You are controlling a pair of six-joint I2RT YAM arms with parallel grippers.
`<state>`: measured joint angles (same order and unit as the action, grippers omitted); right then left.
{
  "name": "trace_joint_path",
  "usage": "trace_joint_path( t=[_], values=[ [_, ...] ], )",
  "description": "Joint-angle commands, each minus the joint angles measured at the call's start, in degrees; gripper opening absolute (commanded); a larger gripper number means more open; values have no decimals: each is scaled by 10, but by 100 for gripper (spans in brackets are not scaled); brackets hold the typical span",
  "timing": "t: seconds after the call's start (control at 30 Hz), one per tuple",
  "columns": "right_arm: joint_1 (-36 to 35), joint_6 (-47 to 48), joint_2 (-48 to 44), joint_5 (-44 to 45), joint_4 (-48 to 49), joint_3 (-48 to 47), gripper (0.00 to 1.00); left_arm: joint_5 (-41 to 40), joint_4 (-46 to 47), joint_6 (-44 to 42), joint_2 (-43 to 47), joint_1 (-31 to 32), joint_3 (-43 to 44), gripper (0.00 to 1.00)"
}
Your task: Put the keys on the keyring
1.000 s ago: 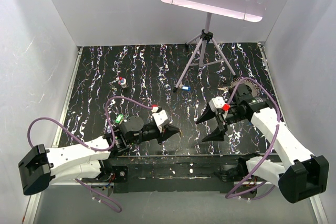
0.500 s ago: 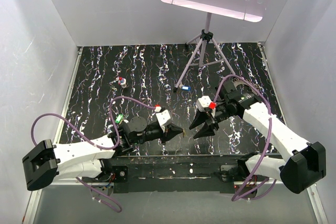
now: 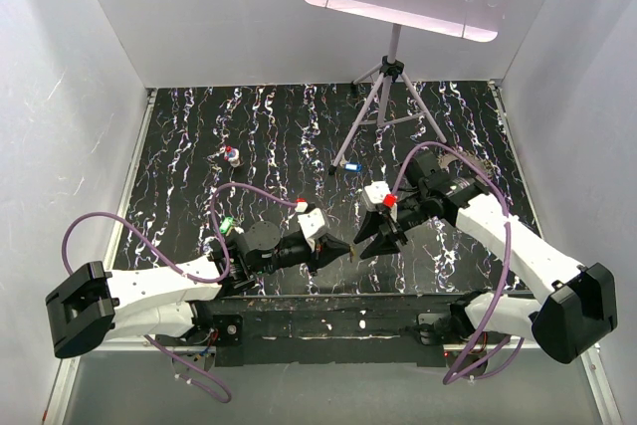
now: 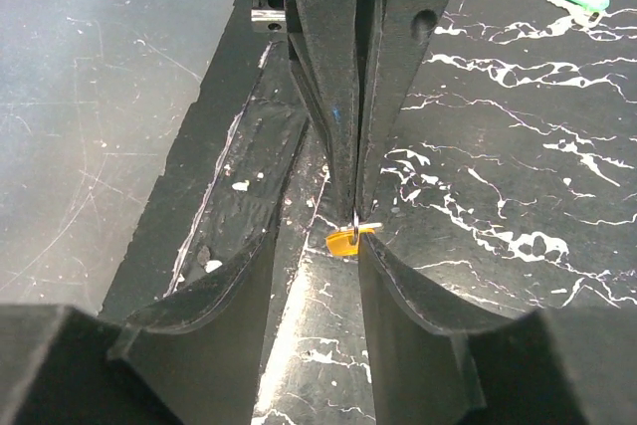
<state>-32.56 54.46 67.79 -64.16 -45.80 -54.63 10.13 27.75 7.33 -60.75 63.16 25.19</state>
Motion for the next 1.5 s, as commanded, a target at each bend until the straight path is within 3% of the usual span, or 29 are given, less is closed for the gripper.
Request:
trace_joint_path(
  t=[0.0,0.53,0.87,1.13,1.3,1.47],
  values=[
    [-14,-10,2,11,21,-2,46,3,18,1,0,4,5,0],
    [-26,-20,9,11,34,3,31,5,36,11,-9,6,-2,0],
    [-29,-15,8,21,34,7,1,4,39,11,-2,6,-6,0],
    [-29,-29,3,20,32,7,1,2,43,20,4,7,-12,0],
    [-27,-40,-5,26,34,18,1,-16,3,43,44,6,-15,36],
    [-13,-18,-27,-15,14,40,1,-59,-63,86,166,5,-43,73]
  ],
)
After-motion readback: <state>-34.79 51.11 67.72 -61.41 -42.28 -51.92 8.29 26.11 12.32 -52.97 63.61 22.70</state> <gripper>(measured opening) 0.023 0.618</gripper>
